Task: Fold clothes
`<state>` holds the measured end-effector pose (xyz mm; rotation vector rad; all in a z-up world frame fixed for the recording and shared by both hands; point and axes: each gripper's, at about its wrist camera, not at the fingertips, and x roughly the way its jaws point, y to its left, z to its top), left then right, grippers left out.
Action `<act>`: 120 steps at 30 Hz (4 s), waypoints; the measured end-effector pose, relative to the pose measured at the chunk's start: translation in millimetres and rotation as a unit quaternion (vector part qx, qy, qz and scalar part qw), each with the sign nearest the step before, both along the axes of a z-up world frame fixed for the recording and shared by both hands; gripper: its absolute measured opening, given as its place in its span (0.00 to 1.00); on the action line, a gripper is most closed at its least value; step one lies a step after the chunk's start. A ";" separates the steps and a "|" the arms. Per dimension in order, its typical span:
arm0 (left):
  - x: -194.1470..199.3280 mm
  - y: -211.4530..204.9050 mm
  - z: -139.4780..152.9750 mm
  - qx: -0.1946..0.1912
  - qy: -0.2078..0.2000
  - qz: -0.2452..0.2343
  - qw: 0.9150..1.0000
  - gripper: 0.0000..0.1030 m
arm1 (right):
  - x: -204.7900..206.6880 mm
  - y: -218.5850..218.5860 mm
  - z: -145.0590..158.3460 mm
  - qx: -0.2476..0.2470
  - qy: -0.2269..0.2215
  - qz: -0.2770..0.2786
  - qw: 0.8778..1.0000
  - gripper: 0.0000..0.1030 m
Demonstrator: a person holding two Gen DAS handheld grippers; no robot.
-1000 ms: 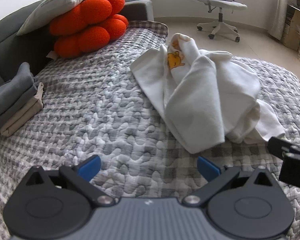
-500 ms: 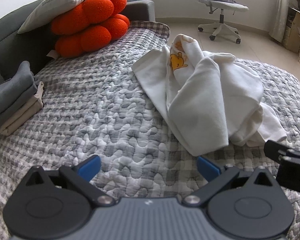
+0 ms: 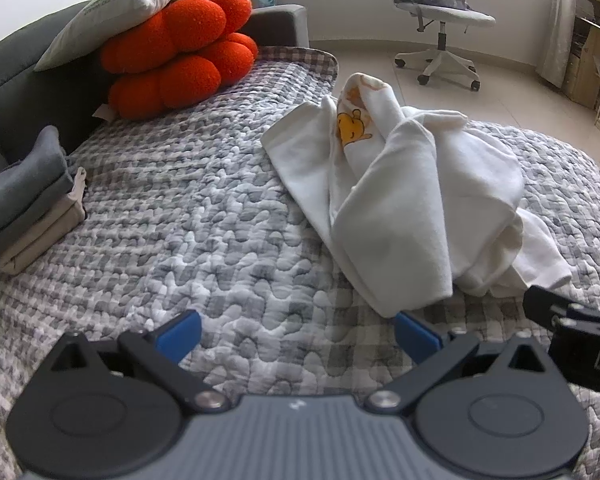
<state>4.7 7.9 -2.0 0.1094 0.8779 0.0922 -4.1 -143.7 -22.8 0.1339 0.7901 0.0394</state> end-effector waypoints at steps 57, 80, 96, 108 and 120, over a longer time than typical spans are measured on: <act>2.3 1.2 -0.6 0.008 -0.003 0.008 1.000 1.00 | 3.7 4.9 -4.6 0.000 0.012 0.012 1.000 1.00; 5.8 3.4 -3.4 0.004 0.003 0.009 1.000 1.00 | 5.8 6.4 -5.3 0.001 0.012 0.011 1.000 1.00; 26.1 24.7 -13.2 -0.085 -0.002 -0.016 0.996 1.00 | 17.0 1.8 -3.3 0.023 -0.002 0.014 1.000 1.00; 49.3 34.2 -30.1 -0.170 -0.009 -0.013 0.985 1.00 | 45.9 -11.0 1.0 0.070 -0.027 0.019 0.997 1.00; 58.7 -1.7 -56.4 -0.054 0.011 -0.055 0.997 1.00 | 75.3 -7.5 -29.9 0.058 0.028 0.016 0.998 1.00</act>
